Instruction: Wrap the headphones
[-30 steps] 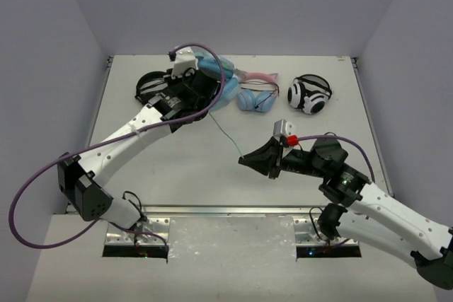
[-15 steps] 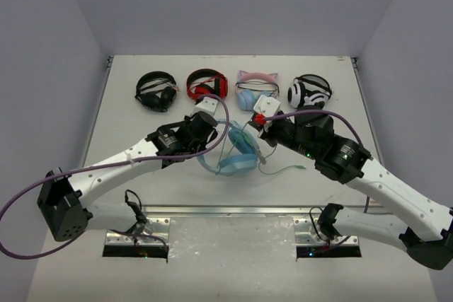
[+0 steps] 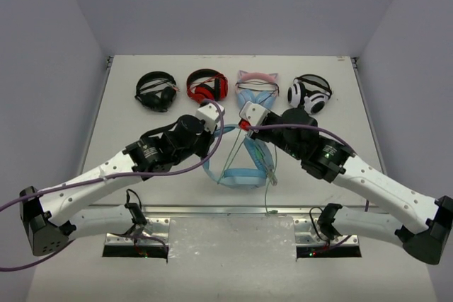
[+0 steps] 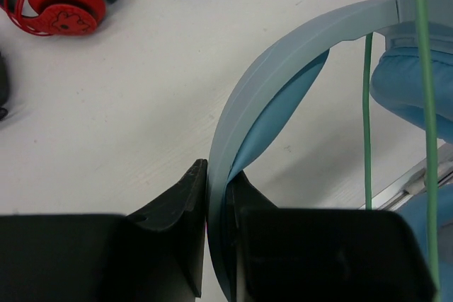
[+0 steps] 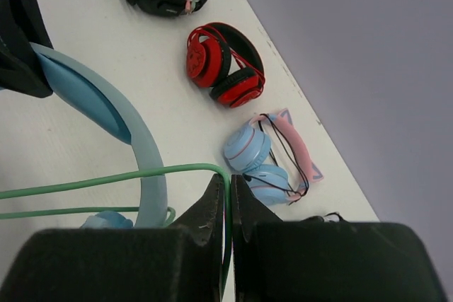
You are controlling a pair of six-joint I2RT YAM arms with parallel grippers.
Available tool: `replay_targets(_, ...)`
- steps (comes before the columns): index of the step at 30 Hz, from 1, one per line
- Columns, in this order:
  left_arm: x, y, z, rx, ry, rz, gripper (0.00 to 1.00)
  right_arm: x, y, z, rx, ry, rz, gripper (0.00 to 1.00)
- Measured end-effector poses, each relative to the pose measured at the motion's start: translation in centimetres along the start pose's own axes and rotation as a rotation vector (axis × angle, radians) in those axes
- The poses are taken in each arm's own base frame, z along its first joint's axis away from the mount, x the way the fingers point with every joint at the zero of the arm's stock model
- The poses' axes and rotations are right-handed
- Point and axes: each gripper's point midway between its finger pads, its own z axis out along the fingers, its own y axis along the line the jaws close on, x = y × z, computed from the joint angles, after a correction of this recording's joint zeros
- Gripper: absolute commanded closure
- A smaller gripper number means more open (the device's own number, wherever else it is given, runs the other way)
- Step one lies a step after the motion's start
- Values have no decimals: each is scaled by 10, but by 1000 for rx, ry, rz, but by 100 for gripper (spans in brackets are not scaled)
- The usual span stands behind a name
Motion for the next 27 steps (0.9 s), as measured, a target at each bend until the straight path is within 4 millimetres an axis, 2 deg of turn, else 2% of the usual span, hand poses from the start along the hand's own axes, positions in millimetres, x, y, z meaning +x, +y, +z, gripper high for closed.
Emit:
replay_targets(5,-6,12,-4,-67,-31,3,100,10,-14,1,27,19,10,99)
replay_targets(9,-20,23,-16,-111,-91,-17,100,39,-30,-3,38,54,100,99)
replay_targets(11,-29,24,-24,-105,-123,-23,100,48,-30,-6,29,51,146,99)
replay_targets(13,-34,22,-32,-81,-139,-21,100,47,-26,-7,8,31,178,95)
replay_targets(15,-38,18,-38,-50,-145,-18,100,40,-25,-7,-5,-1,207,87)
replay_targets(17,-40,13,-43,-19,-138,-6,100,36,-30,-7,11,-22,233,85)
replay_targets(19,-44,3,-49,39,-131,7,100,36,-37,-7,32,-35,265,83)
replay_targets(20,-47,-3,-53,70,-133,12,100,35,-39,-6,41,-48,282,77)
replay_targets(22,-56,-12,-61,116,-143,16,100,34,-39,-4,47,-71,316,74)
replay_targets(27,-83,-18,-77,155,-201,-13,100,34,-20,3,-11,-134,403,67)
